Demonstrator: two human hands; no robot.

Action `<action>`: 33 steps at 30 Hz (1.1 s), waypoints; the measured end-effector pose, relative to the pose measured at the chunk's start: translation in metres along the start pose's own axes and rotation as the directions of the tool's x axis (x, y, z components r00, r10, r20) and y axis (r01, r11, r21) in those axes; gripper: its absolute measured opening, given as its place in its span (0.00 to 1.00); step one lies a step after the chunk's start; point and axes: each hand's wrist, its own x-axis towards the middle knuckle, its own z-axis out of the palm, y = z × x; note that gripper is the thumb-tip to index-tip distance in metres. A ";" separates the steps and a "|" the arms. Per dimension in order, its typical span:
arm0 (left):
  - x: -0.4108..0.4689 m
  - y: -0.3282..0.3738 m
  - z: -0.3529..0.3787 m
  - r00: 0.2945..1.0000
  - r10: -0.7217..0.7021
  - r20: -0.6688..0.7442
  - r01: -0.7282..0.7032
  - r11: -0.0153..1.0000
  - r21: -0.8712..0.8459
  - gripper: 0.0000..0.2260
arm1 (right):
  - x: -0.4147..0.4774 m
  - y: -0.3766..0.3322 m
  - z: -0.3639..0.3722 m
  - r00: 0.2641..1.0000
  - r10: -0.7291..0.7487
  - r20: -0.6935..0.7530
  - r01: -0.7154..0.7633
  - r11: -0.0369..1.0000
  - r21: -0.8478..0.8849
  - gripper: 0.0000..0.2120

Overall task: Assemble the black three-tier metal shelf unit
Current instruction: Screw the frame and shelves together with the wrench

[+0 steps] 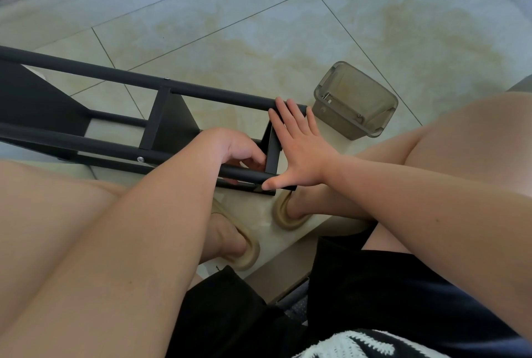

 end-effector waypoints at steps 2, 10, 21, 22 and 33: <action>0.002 0.000 0.001 1.000 0.016 -0.008 -0.015 1.000 0.027 0.10 | 0.000 0.000 0.000 1.000 0.001 -0.002 -0.001 1.000 -0.003 0.70; 0.005 -0.002 0.001 0.998 0.055 -0.005 -0.054 0.997 0.049 0.14 | 0.000 0.000 0.000 1.000 0.000 0.002 0.000 1.000 -0.010 0.70; -0.004 -0.001 0.000 0.998 0.046 0.041 -0.045 0.999 -0.022 0.12 | 0.000 0.001 0.001 1.000 0.000 -0.003 0.000 1.000 -0.003 0.70; -0.006 0.001 0.001 0.999 0.039 0.035 -0.038 0.999 -0.006 0.12 | 0.000 0.000 0.001 1.000 0.000 -0.003 0.000 1.000 -0.002 0.70; 0.003 -0.002 0.003 0.994 0.111 -0.008 -0.111 0.994 -0.011 0.05 | 0.000 0.001 0.000 1.000 0.001 -0.001 -0.001 1.000 -0.007 0.70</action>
